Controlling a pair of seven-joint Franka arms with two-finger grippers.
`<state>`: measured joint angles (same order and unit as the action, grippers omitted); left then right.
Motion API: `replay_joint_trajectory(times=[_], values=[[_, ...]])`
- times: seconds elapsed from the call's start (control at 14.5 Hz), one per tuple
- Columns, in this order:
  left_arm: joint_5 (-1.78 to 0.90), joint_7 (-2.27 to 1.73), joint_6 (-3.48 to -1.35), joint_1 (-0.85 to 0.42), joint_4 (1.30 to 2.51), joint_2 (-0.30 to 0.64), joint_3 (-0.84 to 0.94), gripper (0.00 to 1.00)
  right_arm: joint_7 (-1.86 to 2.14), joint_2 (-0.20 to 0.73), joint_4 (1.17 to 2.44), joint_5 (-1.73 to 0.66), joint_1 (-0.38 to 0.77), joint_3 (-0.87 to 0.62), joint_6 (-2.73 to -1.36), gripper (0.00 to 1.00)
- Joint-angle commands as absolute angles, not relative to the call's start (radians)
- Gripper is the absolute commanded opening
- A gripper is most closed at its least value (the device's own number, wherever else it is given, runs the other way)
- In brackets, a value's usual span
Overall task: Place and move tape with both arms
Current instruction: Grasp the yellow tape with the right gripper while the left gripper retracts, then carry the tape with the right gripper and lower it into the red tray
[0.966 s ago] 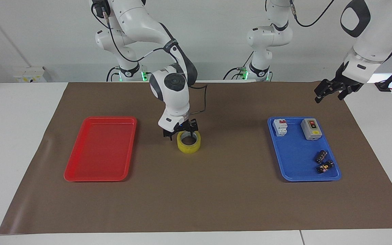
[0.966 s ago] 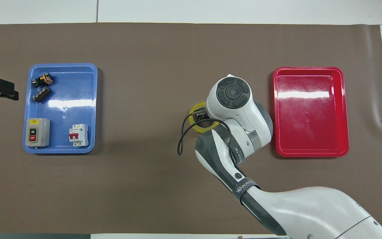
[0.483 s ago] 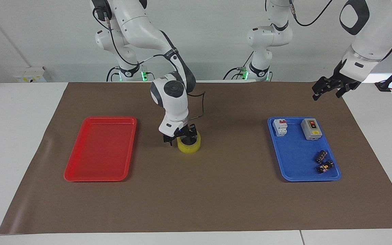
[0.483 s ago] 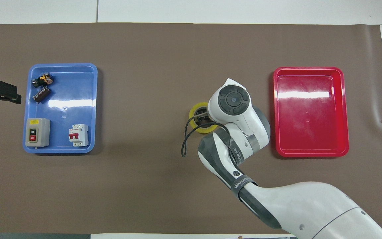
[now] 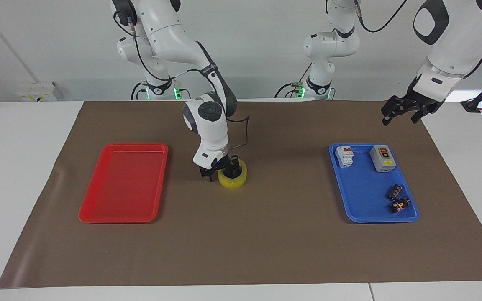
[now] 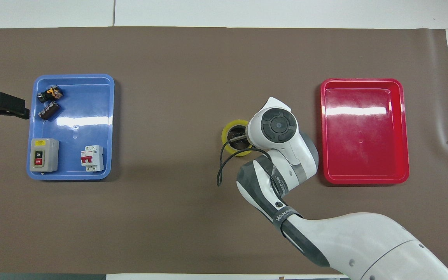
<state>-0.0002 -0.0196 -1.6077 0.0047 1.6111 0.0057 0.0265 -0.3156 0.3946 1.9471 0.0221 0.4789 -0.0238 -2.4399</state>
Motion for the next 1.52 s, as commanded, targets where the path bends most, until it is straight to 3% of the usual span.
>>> replay_joint_trajectory(times=[0.0,0.21,0.48,0.83,1.17,1.45], values=[[-0.025,-0.008,-1.632,0.0,1.646,-0.025,0.025,1.0,-0.296,0.379,1.962,0.029,0.465,-0.032,-2.444,0.0],[-0.025,-0.011,-1.629,0.015,1.649,-0.026,0.021,1.0,-0.296,0.382,1.925,0.029,0.45,-0.032,-2.398,0.0],[-0.025,-0.011,-1.623,0.012,1.647,-0.026,0.02,1.0,-0.295,0.379,1.715,0.025,0.401,-0.032,-2.128,0.0],[-0.025,-0.011,-1.623,0.012,1.647,-0.026,0.02,1.0,-0.129,0.264,1.723,0.026,0.182,-0.028,-2.025,0.0],[-0.025,-0.011,-1.623,0.012,1.647,-0.026,0.02,1.0,0.197,0.241,1.813,0.028,-0.047,-0.028,-2.075,0.0],[-0.025,-0.011,-1.623,0.012,1.647,-0.026,0.02,1.0,0.35,0.178,2.063,0.026,-0.144,-0.028,-2.348,0.0]])
